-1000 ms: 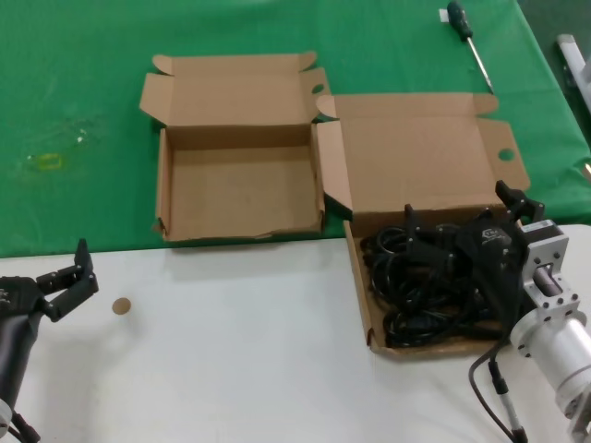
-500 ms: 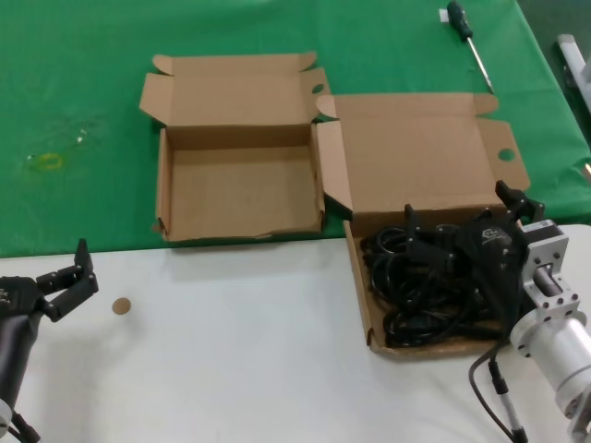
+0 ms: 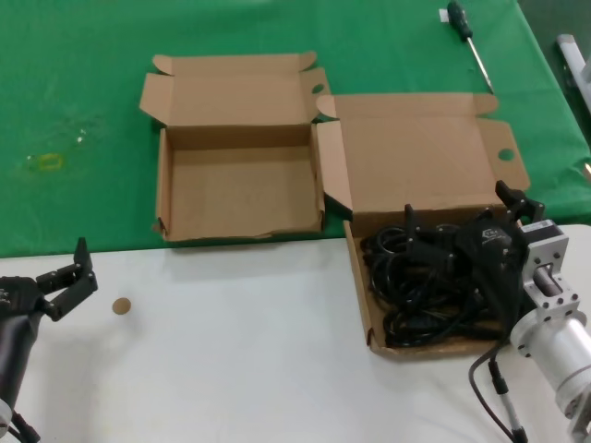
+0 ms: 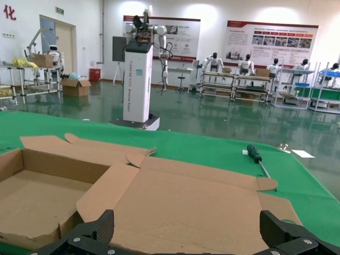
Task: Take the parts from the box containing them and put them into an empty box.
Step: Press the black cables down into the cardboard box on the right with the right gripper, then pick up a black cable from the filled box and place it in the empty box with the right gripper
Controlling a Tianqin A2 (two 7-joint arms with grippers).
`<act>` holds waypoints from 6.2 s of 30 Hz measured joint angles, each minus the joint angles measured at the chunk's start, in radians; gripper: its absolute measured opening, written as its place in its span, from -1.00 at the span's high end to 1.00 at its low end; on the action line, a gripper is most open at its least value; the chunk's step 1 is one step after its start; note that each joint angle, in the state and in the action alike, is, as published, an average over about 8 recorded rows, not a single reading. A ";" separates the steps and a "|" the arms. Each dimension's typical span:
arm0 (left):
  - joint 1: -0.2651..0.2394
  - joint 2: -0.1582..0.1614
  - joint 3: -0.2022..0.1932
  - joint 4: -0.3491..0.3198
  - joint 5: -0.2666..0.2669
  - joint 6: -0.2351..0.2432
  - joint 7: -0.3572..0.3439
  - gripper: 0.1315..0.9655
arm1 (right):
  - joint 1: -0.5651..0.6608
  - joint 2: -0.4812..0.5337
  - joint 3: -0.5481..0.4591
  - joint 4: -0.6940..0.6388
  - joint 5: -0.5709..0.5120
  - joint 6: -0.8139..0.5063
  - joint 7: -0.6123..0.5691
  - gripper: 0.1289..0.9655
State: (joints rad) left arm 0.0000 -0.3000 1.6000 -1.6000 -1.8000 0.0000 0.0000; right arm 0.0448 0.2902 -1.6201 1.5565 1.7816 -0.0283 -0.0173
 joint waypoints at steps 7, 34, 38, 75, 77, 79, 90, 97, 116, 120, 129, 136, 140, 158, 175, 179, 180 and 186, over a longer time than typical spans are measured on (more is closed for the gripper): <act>0.000 0.000 0.000 0.000 0.000 0.000 0.000 -0.88 | -0.008 0.006 -0.008 0.008 0.004 0.006 0.005 -1.00; 0.000 0.000 0.000 0.000 0.000 0.000 0.000 0.25 | 0.074 0.612 -0.245 0.123 0.106 -0.154 0.076 -1.00; 0.000 0.000 0.000 0.000 0.000 0.000 0.000 0.40 | 0.116 0.678 -0.234 0.117 0.083 -0.298 0.035 -1.00; 0.000 0.000 0.000 0.000 0.000 0.000 0.000 0.95 | 0.718 0.547 -0.433 -0.293 -0.314 -1.010 -0.517 -0.99; 0.000 0.000 0.000 0.000 0.000 0.000 0.000 0.95 | 0.725 0.539 -0.438 -0.309 -0.326 -1.013 -0.525 -0.98; 0.000 0.000 0.000 0.000 0.000 0.000 0.000 0.95 | 0.731 0.531 -0.442 -0.323 -0.336 -1.013 -0.531 -0.97; 0.000 0.000 0.000 0.000 0.000 0.000 0.000 0.95 | 0.744 0.502 -0.445 -0.339 -0.359 -1.024 -0.511 -0.75; 0.000 0.000 0.000 0.000 0.000 0.000 0.000 0.95 | 0.745 0.507 -0.442 -0.321 -0.360 -1.051 -0.446 -0.47; 0.000 0.000 0.000 0.000 0.000 0.000 0.000 0.95 | 0.732 0.521 -0.442 -0.294 -0.386 -1.071 -0.394 0.36; 0.000 0.000 0.000 0.000 0.000 0.000 0.000 0.95 | 0.737 0.525 -0.439 -0.270 -0.396 -1.075 -0.358 0.57; 0.000 0.000 0.000 0.000 0.000 0.000 0.000 0.95 | 0.797 0.503 -0.438 -0.222 -0.441 -1.083 -0.229 0.73; 0.000 0.000 0.000 0.000 0.000 0.000 0.000 0.95 | 0.863 0.431 -0.464 -0.209 -0.493 -1.085 -0.128 0.74; 0.000 0.000 0.000 0.000 0.000 0.000 0.000 0.95 | 0.893 0.372 -0.486 -0.212 -0.532 -1.070 -0.085 0.75; 0.000 0.000 0.000 0.000 0.000 0.000 0.000 0.95 | 1.039 0.061 -0.593 -0.347 -0.727 -1.003 0.108 0.75; 0.000 0.000 0.000 0.000 0.000 0.000 0.000 0.95 | 1.092 -0.110 -0.623 -0.580 -0.756 -0.878 0.049 0.75; 0.000 0.000 0.000 0.000 0.000 0.000 0.000 0.95 | 1.099 -0.131 -0.618 -0.635 -0.742 -0.844 0.012 0.75; 0.000 0.000 0.000 0.000 0.000 0.000 0.000 0.95 | 1.101 -0.137 -0.617 -0.650 -0.738 -0.835 0.002 0.75; 0.000 0.000 0.000 0.000 0.000 0.000 0.000 0.95 | 1.122 -0.173 -0.612 -0.743 -0.717 -0.782 -0.061 0.75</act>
State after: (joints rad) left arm 0.0000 -0.3000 1.6000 -1.6000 -1.7997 0.0000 -0.0004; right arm 1.1666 0.1173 -2.2325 0.8131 1.0641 -0.8105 -0.0779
